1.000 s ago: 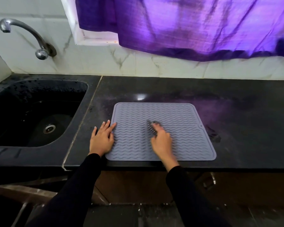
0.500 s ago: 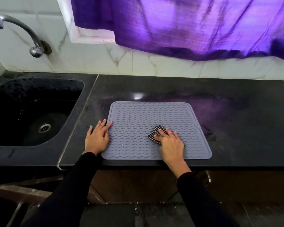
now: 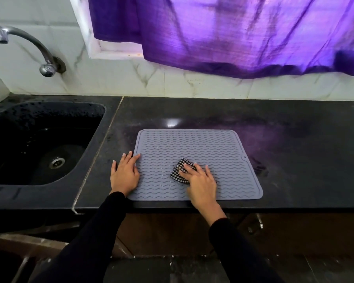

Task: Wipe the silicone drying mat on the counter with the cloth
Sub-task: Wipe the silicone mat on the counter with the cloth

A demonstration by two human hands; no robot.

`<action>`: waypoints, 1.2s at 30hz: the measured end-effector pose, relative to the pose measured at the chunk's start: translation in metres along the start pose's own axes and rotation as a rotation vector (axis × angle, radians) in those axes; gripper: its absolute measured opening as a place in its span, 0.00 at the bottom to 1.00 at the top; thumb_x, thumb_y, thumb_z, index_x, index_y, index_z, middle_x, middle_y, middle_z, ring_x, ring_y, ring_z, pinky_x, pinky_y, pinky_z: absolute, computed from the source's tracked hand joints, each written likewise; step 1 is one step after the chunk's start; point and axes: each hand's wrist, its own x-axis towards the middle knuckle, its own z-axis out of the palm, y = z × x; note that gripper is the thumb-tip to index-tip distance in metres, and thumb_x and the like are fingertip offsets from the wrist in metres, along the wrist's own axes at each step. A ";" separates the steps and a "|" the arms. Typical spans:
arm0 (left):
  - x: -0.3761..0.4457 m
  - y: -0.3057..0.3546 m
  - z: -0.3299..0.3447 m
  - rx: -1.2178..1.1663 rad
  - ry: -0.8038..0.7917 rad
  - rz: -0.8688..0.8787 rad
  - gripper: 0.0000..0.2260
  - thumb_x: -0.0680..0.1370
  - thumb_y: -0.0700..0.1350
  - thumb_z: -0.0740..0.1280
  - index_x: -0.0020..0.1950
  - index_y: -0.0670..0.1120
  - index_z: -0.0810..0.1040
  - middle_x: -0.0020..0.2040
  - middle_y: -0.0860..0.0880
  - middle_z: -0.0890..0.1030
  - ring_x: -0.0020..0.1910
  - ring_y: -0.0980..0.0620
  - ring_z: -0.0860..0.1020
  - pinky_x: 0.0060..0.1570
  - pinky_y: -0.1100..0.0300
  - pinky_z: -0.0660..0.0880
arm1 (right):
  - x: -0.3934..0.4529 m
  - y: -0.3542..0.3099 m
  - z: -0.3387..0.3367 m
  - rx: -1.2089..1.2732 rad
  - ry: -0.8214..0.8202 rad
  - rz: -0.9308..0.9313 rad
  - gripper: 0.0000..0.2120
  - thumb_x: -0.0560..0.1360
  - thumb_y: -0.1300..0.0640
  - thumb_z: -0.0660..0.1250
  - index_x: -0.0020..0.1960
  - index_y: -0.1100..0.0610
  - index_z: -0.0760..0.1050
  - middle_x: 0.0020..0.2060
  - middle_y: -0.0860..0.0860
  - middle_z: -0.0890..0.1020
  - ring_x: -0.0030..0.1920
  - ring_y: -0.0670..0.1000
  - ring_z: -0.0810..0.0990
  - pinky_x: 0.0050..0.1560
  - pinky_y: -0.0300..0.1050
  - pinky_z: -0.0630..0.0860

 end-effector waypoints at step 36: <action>0.000 0.003 -0.002 0.015 0.000 0.001 0.22 0.77 0.42 0.56 0.70 0.57 0.66 0.75 0.48 0.61 0.75 0.49 0.55 0.73 0.45 0.45 | -0.002 0.088 -0.078 0.275 0.106 0.742 0.17 0.75 0.62 0.59 0.61 0.53 0.77 0.59 0.61 0.77 0.59 0.64 0.75 0.59 0.52 0.73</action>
